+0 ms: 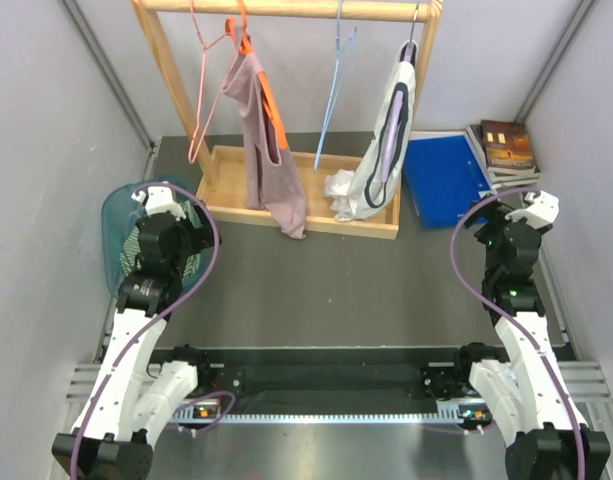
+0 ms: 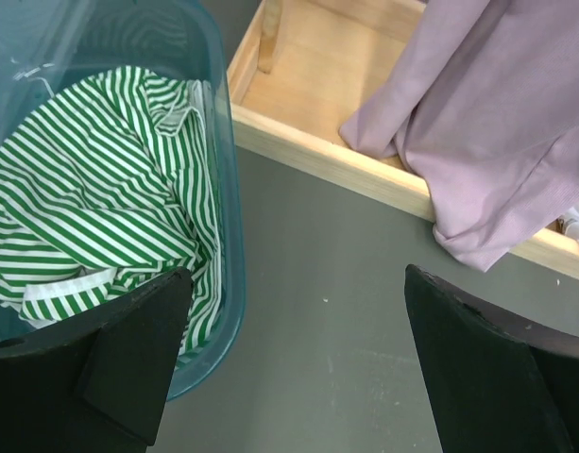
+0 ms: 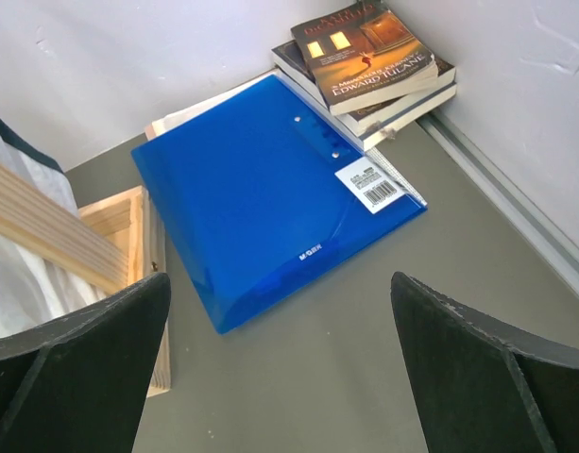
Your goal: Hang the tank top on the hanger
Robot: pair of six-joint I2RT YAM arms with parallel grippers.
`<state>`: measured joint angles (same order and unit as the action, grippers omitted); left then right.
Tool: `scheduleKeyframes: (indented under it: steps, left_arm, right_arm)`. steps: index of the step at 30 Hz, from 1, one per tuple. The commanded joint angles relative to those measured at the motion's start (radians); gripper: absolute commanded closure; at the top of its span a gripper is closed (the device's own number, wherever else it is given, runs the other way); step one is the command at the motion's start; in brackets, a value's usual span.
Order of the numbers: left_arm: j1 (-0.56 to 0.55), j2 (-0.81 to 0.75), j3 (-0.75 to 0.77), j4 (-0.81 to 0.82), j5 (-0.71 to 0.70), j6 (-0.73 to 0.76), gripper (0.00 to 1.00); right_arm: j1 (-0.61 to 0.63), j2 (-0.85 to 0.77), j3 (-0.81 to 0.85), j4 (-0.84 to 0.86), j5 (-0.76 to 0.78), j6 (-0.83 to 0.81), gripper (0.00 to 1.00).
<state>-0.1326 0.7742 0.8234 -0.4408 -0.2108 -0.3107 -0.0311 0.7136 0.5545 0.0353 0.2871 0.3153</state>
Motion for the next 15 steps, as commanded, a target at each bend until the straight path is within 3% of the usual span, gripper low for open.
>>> scheduleKeyframes:
  steps: [1, 4, 7, 10, 13, 14, 15]
  left_arm:
    - [-0.001, -0.026, -0.007, 0.054, -0.057, 0.012, 0.01]
    - [0.001, -0.009, -0.003, 0.039, -0.088, 0.007, 0.01]
    - [-0.001, 0.020, 0.002, 0.034, -0.033, 0.045, 0.01]
    - [-0.001, 0.075, 0.006, 0.039, -0.094, 0.001, 0.01]
    - [0.001, 0.155, 0.005, 0.050, -0.304, -0.065, 0.01]
    - [0.002, 0.206, 0.006, 0.034, -0.394, -0.147, 0.01]
    - [0.010, 0.229, 0.002, 0.018, -0.590, -0.209, 0.01]
  right_arm:
    - [-0.003, -0.016, 0.019, 0.012, 0.020, -0.007, 0.00]
    - [-0.003, -0.014, 0.018, 0.014, 0.021, -0.002, 0.00]
    - [-0.001, -0.005, 0.019, 0.015, 0.021, 0.004, 0.00]
    - [-0.001, 0.009, 0.022, 0.008, 0.021, 0.013, 0.00]
    - [-0.001, 0.023, 0.028, 0.000, 0.020, 0.019, 0.00]
    - [-0.001, 0.027, 0.030, -0.005, 0.018, 0.021, 0.00]
    - [-0.001, 0.030, 0.033, -0.008, 0.018, 0.018, 0.00]
